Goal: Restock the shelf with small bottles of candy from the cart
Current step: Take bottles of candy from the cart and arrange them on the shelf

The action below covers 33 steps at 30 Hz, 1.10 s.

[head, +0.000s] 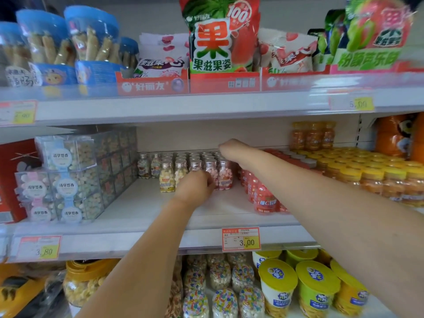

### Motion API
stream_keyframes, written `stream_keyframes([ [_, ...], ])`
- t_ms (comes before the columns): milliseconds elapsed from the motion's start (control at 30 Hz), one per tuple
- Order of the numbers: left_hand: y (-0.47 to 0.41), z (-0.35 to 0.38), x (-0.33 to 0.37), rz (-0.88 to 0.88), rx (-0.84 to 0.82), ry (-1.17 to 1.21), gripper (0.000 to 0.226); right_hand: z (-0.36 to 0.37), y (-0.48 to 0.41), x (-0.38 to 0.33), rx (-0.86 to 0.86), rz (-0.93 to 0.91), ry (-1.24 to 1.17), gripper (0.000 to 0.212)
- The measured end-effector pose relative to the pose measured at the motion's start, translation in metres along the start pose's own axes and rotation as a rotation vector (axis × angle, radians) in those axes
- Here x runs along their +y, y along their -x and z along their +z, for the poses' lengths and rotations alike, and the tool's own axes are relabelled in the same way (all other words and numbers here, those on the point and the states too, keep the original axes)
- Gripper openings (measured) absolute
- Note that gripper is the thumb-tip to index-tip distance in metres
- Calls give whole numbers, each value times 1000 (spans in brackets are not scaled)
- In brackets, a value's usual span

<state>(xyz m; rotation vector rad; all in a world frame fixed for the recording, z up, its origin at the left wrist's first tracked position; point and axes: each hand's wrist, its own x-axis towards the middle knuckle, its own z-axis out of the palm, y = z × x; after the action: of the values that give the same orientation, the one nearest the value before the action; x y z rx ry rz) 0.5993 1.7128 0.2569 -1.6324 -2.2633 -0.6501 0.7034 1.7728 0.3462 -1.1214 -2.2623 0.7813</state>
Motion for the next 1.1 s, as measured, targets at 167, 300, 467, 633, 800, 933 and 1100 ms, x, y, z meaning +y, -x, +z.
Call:
stream_keyframes([
  [167,32,-18,26,88,-49,-212,28,-23,64,20,-8,-211,205,28],
  [300,101,-31,66,169,230,-33,33,-40,129,50,205,-400,221,37],
  [467,208,9,113,327,310,273,41,-40,212,129,115,-361,290,53],
  [633,283,104,144,224,-119,361,43,-11,264,256,-141,-37,334,52],
  [800,331,194,162,19,-581,462,9,33,315,401,-370,333,325,45],
  [933,362,255,183,-129,-840,442,30,66,355,475,-531,615,293,22],
  [1100,407,319,208,-243,-1148,465,41,113,395,526,-589,840,191,54],
])
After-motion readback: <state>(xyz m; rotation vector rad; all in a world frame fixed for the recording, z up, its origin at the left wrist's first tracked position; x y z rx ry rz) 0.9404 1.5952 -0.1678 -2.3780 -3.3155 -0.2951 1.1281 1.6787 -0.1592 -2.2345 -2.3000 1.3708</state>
